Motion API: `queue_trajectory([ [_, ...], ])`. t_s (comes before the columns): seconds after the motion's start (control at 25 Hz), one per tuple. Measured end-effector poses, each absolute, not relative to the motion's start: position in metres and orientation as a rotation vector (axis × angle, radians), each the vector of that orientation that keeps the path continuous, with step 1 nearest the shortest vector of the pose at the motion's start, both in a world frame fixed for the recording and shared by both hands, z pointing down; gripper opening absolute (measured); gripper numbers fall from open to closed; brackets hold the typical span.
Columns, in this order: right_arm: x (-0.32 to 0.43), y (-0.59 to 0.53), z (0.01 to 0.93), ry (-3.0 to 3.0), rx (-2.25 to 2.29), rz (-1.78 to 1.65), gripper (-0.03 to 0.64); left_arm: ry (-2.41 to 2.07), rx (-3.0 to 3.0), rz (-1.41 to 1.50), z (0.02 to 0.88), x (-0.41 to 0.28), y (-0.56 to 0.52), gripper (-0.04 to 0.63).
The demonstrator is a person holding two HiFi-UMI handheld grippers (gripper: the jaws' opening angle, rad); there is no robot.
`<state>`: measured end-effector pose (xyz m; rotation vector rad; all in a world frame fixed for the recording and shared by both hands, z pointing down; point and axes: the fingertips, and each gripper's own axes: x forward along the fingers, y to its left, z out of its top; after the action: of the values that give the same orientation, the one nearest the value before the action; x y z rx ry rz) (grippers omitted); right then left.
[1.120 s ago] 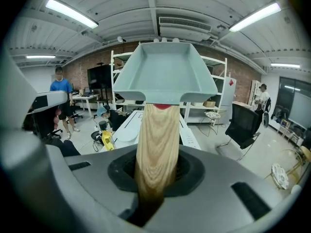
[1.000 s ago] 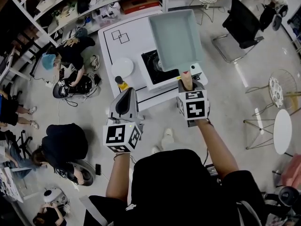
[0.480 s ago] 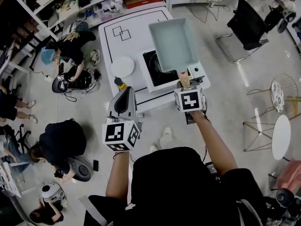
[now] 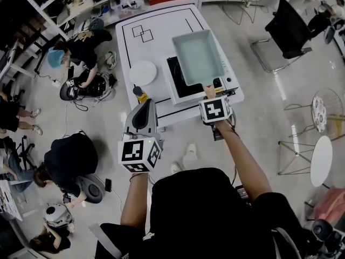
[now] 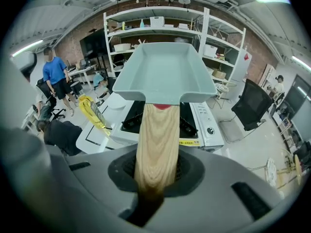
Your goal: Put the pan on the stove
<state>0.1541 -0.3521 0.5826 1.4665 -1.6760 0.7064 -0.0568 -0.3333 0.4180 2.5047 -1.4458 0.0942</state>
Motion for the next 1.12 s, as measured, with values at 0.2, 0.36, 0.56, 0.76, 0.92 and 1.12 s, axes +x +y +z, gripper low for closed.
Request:
queue_trajectory([
  [0.2,0.155,-0.351,0.6,-1.64,1.42,0.752,0.049,-1.455,2.497,0.094,0.42,-0.06,-0.334,0.011],
  [0.36,0.159,-0.349,0.608,-1.597,1.4,0.763,0.049,-1.464,2.49,0.095,0.421,-0.063,-0.332,0.011],
  [0.56,0.156,-0.351,0.619,-1.584,1.36,0.778,0.049,-1.475,2.475,0.101,0.425,-0.067,-0.333,0.011],
  [0.76,0.154,-0.351,0.63,-1.585,1.325,0.8,0.049,-1.481,2.463,0.095,0.426,-0.07,-0.331,0.011],
  [0.92,0.157,-0.352,0.636,-1.566,1.323,0.817,0.049,-1.493,2.452,0.097,0.427,-0.075,-0.331,0.011],
  [1.12,0.16,-0.347,0.644,-1.521,1.322,0.871,0.051,-1.496,2.446,0.1,0.429,-0.076,-0.332,0.011],
])
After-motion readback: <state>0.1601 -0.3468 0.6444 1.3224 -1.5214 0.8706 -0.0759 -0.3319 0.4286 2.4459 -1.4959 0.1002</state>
